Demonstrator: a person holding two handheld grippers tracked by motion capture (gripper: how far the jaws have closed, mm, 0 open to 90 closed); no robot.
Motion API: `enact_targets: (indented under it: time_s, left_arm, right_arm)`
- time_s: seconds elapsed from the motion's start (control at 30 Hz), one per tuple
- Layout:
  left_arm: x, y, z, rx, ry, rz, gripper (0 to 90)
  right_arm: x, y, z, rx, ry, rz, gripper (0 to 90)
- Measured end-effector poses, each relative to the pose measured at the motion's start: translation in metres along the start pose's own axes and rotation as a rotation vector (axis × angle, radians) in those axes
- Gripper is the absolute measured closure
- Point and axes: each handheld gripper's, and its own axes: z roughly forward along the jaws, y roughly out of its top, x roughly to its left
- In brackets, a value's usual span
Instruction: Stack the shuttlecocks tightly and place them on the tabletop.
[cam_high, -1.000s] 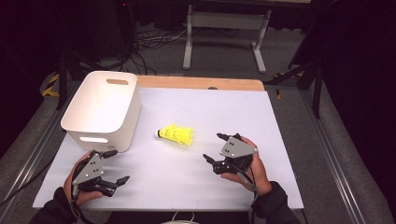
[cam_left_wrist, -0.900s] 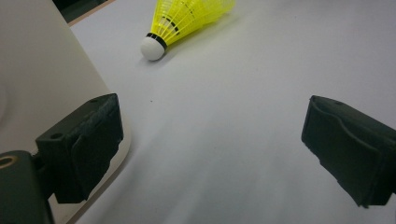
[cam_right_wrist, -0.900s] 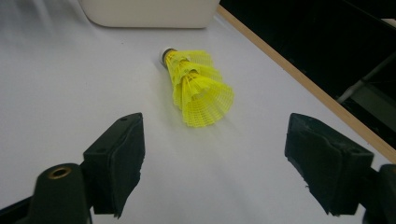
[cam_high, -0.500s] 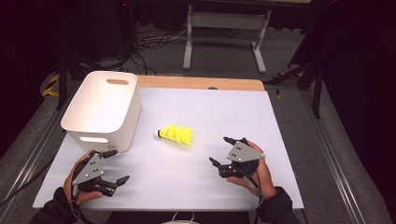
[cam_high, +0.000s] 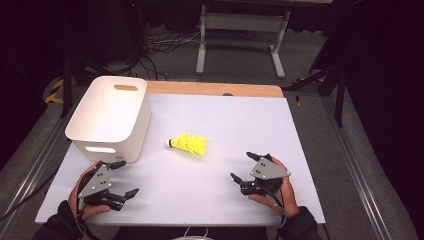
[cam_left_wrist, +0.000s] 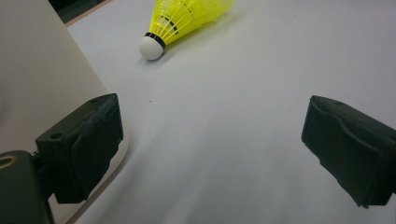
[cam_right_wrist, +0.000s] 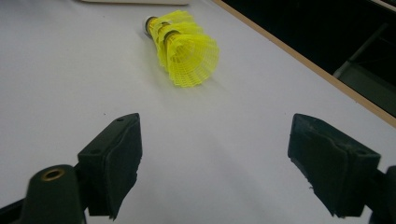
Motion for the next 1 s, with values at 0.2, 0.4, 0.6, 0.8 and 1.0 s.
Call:
enact_targets:
  time_s: [0.2,0.4,0.6,0.8,1.0]
  left_arm:
    - [0.0,0.0,0.0,0.005,0.002,0.004,6.1]
    - [0.0,0.0,0.0,0.003,0.006,0.004,6.1]
    - [0.0,0.0,-0.001,-0.002,0.005,-0.001,6.1]
    - [0.0,0.0,-0.002,-0.016,0.007,-0.007,6.1]
    - [0.002,-0.001,-0.002,-0.022,0.003,-0.016,6.0]
  right_arm:
    - [0.0,-0.012,-0.002,-0.014,-0.004,0.028,16.8]
    - [-0.002,-0.023,-0.008,-0.024,-0.025,0.031,15.2]
    - [-0.007,-0.031,-0.015,-0.04,-0.047,0.05,12.1]
    - [-0.009,-0.037,-0.017,-0.023,-0.062,0.06,9.0]
    - [-0.008,-0.037,-0.012,-0.018,-0.055,0.068,8.4]
